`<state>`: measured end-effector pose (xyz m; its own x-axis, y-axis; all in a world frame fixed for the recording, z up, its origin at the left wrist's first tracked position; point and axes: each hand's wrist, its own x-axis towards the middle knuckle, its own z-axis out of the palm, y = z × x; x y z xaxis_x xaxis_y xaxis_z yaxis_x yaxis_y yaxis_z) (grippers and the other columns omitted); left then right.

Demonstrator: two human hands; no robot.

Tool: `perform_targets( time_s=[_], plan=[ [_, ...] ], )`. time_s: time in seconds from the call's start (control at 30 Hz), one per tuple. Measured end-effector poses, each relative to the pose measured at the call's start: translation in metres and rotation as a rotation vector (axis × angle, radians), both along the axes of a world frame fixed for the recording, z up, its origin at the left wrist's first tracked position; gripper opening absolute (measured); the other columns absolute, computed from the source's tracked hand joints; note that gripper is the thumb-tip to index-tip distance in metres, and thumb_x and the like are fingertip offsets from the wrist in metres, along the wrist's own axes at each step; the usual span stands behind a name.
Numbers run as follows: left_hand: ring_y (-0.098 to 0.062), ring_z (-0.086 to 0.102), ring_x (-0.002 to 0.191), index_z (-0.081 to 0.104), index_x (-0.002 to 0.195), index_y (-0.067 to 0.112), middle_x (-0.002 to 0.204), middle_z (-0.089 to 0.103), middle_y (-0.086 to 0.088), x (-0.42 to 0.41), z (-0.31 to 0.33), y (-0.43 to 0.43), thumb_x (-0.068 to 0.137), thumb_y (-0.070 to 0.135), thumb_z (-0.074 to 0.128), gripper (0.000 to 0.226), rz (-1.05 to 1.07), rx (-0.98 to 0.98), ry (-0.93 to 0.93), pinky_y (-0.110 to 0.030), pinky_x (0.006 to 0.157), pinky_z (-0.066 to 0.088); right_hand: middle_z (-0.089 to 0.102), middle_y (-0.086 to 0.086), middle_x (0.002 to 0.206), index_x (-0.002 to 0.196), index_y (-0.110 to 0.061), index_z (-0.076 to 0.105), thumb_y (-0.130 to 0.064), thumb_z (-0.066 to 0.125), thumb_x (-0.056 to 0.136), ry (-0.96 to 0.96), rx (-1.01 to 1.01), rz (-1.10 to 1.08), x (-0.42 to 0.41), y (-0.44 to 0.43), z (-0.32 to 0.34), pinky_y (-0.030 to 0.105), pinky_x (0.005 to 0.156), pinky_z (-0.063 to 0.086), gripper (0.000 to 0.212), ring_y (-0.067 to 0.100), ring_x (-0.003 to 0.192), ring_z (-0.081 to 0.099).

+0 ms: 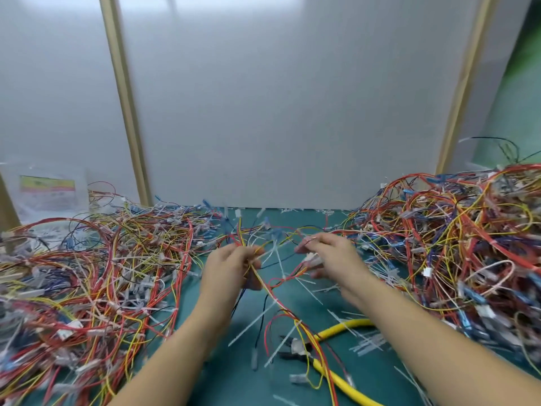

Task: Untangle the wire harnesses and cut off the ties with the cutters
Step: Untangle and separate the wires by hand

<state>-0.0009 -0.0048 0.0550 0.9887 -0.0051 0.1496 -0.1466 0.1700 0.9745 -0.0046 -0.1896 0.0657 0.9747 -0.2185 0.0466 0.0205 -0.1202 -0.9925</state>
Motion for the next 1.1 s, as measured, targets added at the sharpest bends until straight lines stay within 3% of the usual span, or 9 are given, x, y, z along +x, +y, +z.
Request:
perform_targets(
  time_s=[0.2,0.3,0.4,0.47,0.57,0.63,0.77,0.9,1.1],
  plan=[
    [-0.02,0.071,0.062,0.07,0.067,0.01,0.06,0.07,0.001,0.006,-0.011,0.005,0.085,0.041,0.063,0.037,0.183,0.466,-0.077,-0.043,0.07,0.059,0.053,-0.002,0.053,0.083,-0.011,0.075,-0.011,0.057,0.099,-0.23,-0.144,0.027,-0.038,-0.019,0.01,0.024,0.041,0.039,0.024,0.014,0.046,0.045],
    [-0.032,0.064,0.073,0.055,0.072,0.01,0.065,0.061,-0.001,0.007,-0.006,0.007,0.089,0.048,0.063,0.043,0.314,0.438,-0.085,-0.044,0.071,0.05,0.048,-0.001,0.054,0.081,-0.018,0.076,-0.014,0.057,0.099,-0.308,-0.115,-0.014,-0.058,-0.019,0.005,0.024,0.044,0.041,0.026,0.013,0.048,0.044],
    [-0.035,0.051,0.104,0.05,0.1,0.011,0.11,0.043,-0.006,0.007,-0.002,0.008,0.093,0.042,0.062,0.034,0.453,0.32,-0.068,-0.042,0.09,0.043,0.053,-0.013,0.053,0.083,-0.023,0.077,-0.018,0.058,0.098,-0.41,-0.183,-0.055,-0.071,-0.014,-0.002,0.013,0.053,0.04,0.025,0.002,0.051,0.048],
    [-0.028,0.048,0.109,0.048,0.115,0.017,0.118,0.036,0.0,-0.002,0.002,0.008,0.095,0.034,0.062,0.03,0.524,0.287,-0.274,-0.039,0.098,0.041,0.051,-0.015,0.05,0.083,-0.024,0.077,-0.018,0.058,0.098,-0.433,-0.21,-0.041,-0.075,-0.009,-0.005,0.012,0.051,0.036,0.025,0.002,0.048,0.044],
    [-0.014,0.049,0.1,0.059,0.111,0.023,0.105,0.044,0.007,-0.019,0.005,-0.001,0.092,0.032,0.061,0.021,0.334,0.477,-0.668,-0.026,0.087,0.042,0.067,-0.008,0.064,0.082,-0.024,0.077,-0.014,0.059,0.098,-0.448,-0.242,0.006,-0.079,-0.002,-0.008,0.011,0.057,0.045,0.026,0.008,0.058,0.056],
    [-0.009,0.049,0.102,0.066,0.111,0.029,0.101,0.046,0.008,-0.026,0.002,-0.008,0.091,0.042,0.059,0.024,0.095,0.622,-0.74,-0.018,0.088,0.037,0.073,-0.008,0.081,0.083,-0.026,0.077,-0.012,0.061,0.097,-0.464,-0.331,0.019,-0.081,0.0,-0.011,0.018,0.07,0.05,0.025,0.008,0.079,0.066],
    [-0.01,0.048,0.099,0.07,0.098,0.038,0.093,0.048,0.008,-0.03,-0.002,-0.014,0.092,0.045,0.057,0.016,-0.18,0.643,-0.608,-0.018,0.086,0.036,0.072,-0.001,0.085,0.088,-0.025,0.077,-0.014,0.064,0.095,-0.466,-0.399,0.053,-0.079,0.001,-0.016,0.04,0.074,0.05,0.019,0.021,0.083,0.066],
    [-0.005,0.045,0.077,0.073,0.086,0.022,0.083,0.046,0.008,-0.029,0.001,-0.013,0.092,0.026,0.069,0.008,-0.187,0.463,-0.515,-0.016,0.073,0.035,0.066,-0.002,0.073,0.076,-0.028,0.073,-0.029,0.057,0.09,-0.477,-0.453,0.049,-0.078,-0.001,-0.017,0.035,0.066,0.046,0.021,0.017,0.069,0.059],
    [-0.007,0.045,0.075,0.07,0.084,0.013,0.082,0.045,0.004,-0.03,-0.002,-0.015,0.094,0.018,0.066,0.011,-0.126,0.497,-0.547,-0.014,0.071,0.034,0.06,0.0,0.063,0.064,-0.015,0.061,-0.025,0.054,0.089,-0.493,-0.527,0.035,-0.078,0.002,-0.018,0.019,0.057,0.04,0.028,0.012,0.063,0.057]
  ],
)
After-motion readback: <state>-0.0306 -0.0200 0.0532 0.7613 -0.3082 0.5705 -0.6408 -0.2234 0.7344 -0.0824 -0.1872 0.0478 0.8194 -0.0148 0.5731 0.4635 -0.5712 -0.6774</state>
